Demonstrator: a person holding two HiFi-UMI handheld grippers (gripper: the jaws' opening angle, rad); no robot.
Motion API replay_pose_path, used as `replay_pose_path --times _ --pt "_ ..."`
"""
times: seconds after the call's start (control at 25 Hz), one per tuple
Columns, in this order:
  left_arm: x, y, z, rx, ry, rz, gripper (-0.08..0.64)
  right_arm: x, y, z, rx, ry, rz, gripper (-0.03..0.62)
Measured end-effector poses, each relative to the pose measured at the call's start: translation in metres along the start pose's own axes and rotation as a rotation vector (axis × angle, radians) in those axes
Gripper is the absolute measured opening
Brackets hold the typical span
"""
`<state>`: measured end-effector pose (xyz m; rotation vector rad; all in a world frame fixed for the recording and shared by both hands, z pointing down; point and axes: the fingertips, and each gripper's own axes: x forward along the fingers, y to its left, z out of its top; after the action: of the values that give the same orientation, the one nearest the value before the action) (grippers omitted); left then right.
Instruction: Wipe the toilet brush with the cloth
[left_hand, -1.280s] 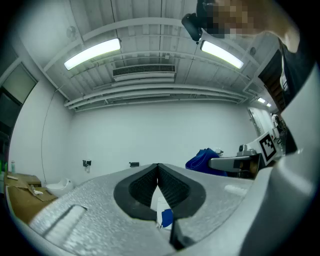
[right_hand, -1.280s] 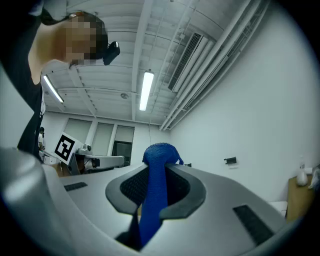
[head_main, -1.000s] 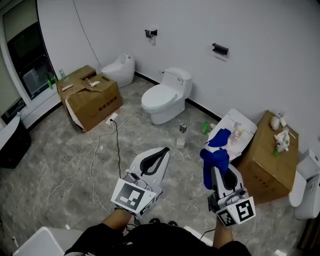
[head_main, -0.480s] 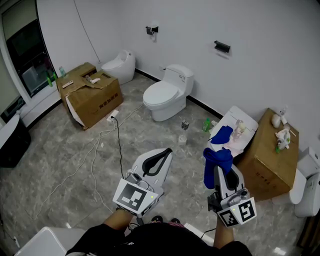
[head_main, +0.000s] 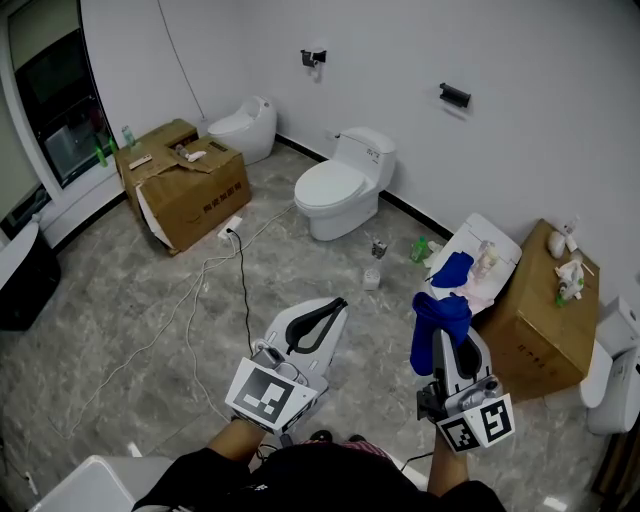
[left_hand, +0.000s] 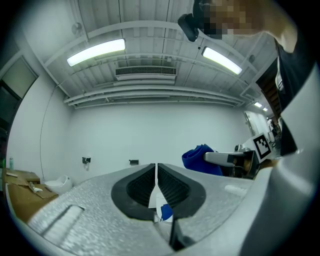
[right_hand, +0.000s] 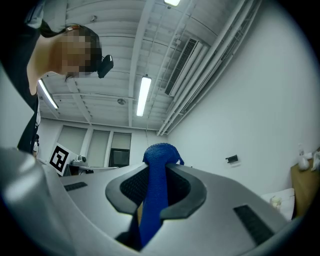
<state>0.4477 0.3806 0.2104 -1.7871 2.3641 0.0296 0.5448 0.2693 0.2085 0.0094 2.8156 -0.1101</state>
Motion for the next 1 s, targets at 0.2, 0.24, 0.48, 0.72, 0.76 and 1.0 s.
replay_pose_path --times 0.2,0.24,0.48,0.72,0.76,1.0 --pt "-0.007 0.014 -0.005 -0.005 0.005 -0.009 0.006 0.01 0.013 -0.008 0.0 0.012 0.005 0.064" --pt "-0.007 0.016 -0.005 -0.005 0.002 -0.008 0.006 0.012 0.013 -0.008 -0.004 0.015 0.006 0.064" --pt "0.004 0.024 -0.01 -0.012 -0.008 -0.018 0.006 0.026 -0.003 -0.008 -0.018 0.017 0.003 0.064" --pt "0.033 0.026 -0.012 -0.028 -0.004 -0.042 0.006 0.042 -0.037 -0.005 -0.031 0.002 -0.003 0.064" --pt "0.038 0.027 -0.014 -0.033 -0.002 -0.041 0.006 0.044 -0.043 -0.007 -0.028 0.001 -0.003 0.064" --pt "0.086 0.028 -0.02 -0.018 0.001 -0.062 0.006 0.064 -0.083 -0.012 -0.01 0.0 0.006 0.064"
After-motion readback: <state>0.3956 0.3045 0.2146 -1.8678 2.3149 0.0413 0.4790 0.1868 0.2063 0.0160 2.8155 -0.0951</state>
